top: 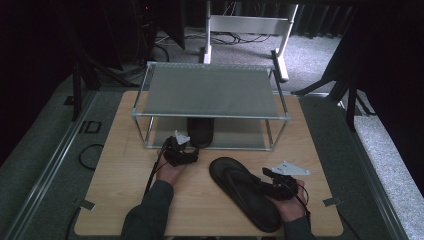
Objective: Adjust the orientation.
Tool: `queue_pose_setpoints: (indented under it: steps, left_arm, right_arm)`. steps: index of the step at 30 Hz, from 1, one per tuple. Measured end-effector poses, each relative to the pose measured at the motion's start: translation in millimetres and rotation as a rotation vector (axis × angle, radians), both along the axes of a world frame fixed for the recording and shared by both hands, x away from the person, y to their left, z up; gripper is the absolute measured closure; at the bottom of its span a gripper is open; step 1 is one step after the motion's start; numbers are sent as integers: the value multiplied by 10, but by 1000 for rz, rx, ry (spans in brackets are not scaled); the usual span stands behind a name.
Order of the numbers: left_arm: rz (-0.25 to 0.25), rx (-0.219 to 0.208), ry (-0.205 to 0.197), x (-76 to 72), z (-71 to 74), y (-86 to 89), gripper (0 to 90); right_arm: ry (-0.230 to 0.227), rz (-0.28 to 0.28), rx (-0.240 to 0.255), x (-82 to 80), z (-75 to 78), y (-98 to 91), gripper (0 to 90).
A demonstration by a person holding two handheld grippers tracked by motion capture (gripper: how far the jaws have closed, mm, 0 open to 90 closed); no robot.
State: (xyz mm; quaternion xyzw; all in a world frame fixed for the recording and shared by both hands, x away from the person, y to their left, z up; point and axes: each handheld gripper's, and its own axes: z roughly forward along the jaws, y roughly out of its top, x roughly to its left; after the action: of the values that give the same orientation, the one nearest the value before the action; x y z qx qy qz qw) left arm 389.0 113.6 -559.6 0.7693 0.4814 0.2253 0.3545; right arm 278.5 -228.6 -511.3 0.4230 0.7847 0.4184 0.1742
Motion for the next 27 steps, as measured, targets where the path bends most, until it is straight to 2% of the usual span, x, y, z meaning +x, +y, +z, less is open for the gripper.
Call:
queue_pose_setpoints:
  steps: [8,17,20,27]
  left_arm:
    - [0,0,0,0,0,1,257]
    - [0,0,0,0,0,0,258]
    - [0,0,0,0,0,0,258]
    - [1,-1,0,0,0,0,257]
  right_arm:
    - [21,48,-28,21,-78,143,498]
    - [50,42,-70,118,-168,219,613]
    - [48,43,-89,123,-184,236,669]
    - [37,45,-99,116,-173,250,709]
